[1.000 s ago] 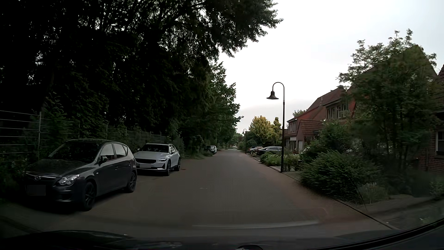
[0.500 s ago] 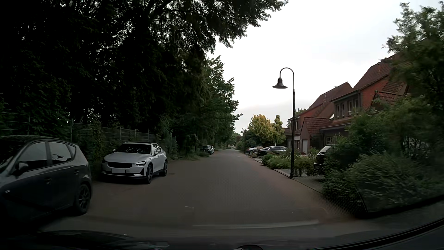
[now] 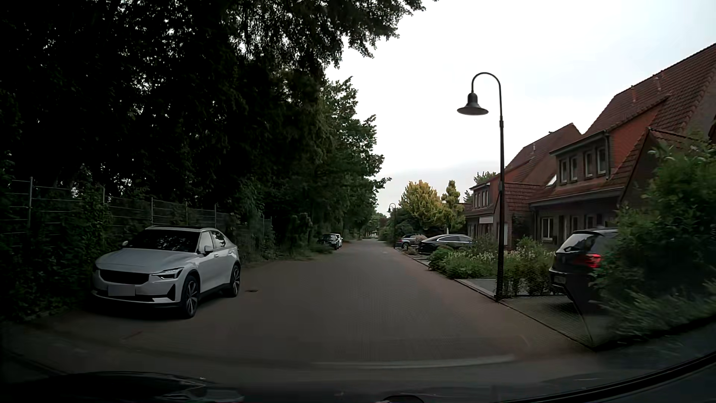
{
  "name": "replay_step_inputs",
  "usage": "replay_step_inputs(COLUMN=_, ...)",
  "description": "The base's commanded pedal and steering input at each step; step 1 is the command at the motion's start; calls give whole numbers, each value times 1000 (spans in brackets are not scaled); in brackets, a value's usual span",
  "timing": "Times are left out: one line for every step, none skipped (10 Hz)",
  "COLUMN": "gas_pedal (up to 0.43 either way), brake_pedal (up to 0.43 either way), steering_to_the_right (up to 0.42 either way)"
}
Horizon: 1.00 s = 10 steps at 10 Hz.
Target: Follow the waypoints while adhering to traffic rules and regulations
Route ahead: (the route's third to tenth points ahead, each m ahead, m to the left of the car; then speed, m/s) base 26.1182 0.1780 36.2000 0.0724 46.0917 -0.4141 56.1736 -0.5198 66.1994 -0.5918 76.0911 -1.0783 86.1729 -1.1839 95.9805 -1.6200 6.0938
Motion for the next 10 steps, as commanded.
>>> replay_step_inputs(gas_pedal=138, brake_pedal=0, steering_to_the_right=5)
replay_step_inputs(gas_pedal=138, brake_pedal=0, steering_to_the_right=5)
replay_step_inputs(gas_pedal=138, brake_pedal=0, steering_to_the_right=5)
replay_step_inputs(gas_pedal=138, brake_pedal=0, steering_to_the_right=5)
replay_step_inputs(gas_pedal=138, brake_pedal=0, steering_to_the_right=2)
replay_step_inputs(gas_pedal=138, brake_pedal=0, steering_to_the_right=1)
replay_step_inputs(gas_pedal=138, brake_pedal=0, steering_to_the_right=3)
replay_step_inputs(gas_pedal=138, brake_pedal=0, steering_to_the_right=2)
replay_step_inputs(gas_pedal=138, brake_pedal=0, steering_to_the_right=-5)
replay_step_inputs(gas_pedal=138, brake_pedal=0, steering_to_the_right=-9)
